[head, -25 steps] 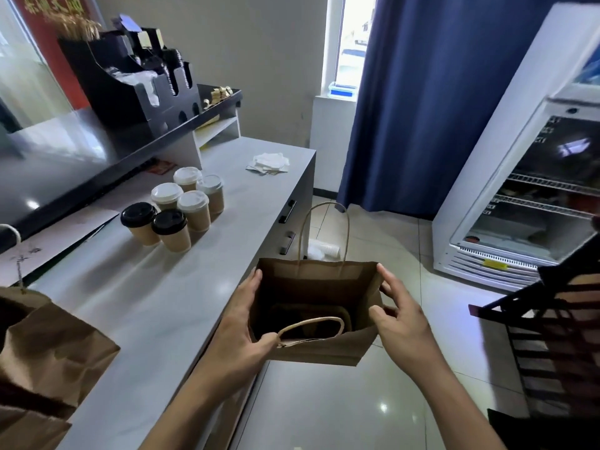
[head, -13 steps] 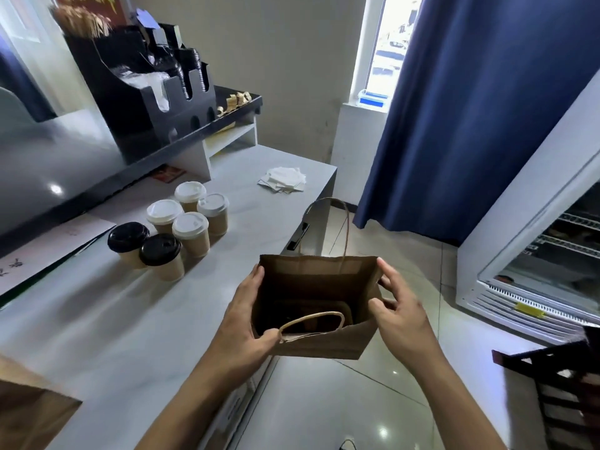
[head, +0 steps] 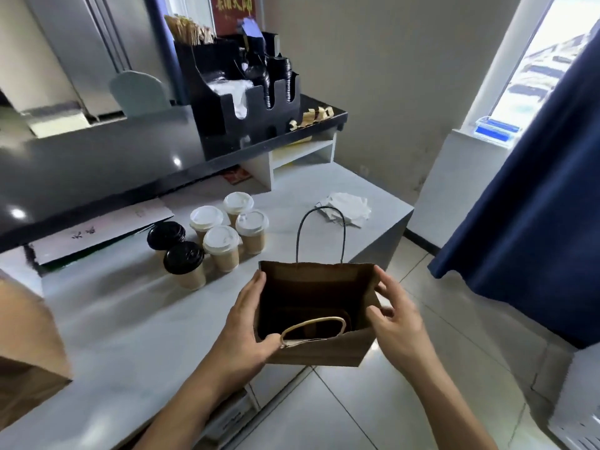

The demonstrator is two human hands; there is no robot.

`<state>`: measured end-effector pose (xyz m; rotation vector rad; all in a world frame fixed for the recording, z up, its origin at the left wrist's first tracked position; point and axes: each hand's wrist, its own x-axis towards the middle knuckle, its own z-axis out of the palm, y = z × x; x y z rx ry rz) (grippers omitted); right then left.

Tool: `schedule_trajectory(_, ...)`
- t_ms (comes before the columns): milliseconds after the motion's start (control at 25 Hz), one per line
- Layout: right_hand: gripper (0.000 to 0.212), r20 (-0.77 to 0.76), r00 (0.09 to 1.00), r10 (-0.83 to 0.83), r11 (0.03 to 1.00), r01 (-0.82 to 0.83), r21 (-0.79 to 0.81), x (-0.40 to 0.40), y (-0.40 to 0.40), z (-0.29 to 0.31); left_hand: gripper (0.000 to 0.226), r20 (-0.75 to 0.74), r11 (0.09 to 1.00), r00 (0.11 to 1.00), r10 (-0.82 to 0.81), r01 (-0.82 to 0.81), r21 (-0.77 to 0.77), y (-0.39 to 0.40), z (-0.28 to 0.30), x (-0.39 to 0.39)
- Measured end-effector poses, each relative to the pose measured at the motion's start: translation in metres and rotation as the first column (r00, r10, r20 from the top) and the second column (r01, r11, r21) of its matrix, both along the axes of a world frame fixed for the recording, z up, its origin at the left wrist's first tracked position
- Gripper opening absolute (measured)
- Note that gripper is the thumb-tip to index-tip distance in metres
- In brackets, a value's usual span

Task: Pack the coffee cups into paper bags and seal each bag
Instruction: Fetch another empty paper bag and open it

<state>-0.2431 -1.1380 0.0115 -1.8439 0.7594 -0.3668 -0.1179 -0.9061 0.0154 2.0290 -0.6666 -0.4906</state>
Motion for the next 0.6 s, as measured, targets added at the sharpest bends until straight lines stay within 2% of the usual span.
schedule_trajectory(160, 0.068, -0.025, 0.989, 0.146, 0.989, -0.146, -0.006, 0.042, -0.029, 0.002, 0.1, -0.014, 0.99, 0.99, 0.143, -0.143, 0.016, -0.013, 0.0, 0.007)
schedule_trajectory(600, 0.066, -0.101, 0.894, 0.437, 0.895, -0.444, -0.048, 0.162, -0.047, -0.002, 0.105, -0.022, 0.923, 0.923, 0.384, -0.384, -0.014, -0.015, -0.012, 0.054)
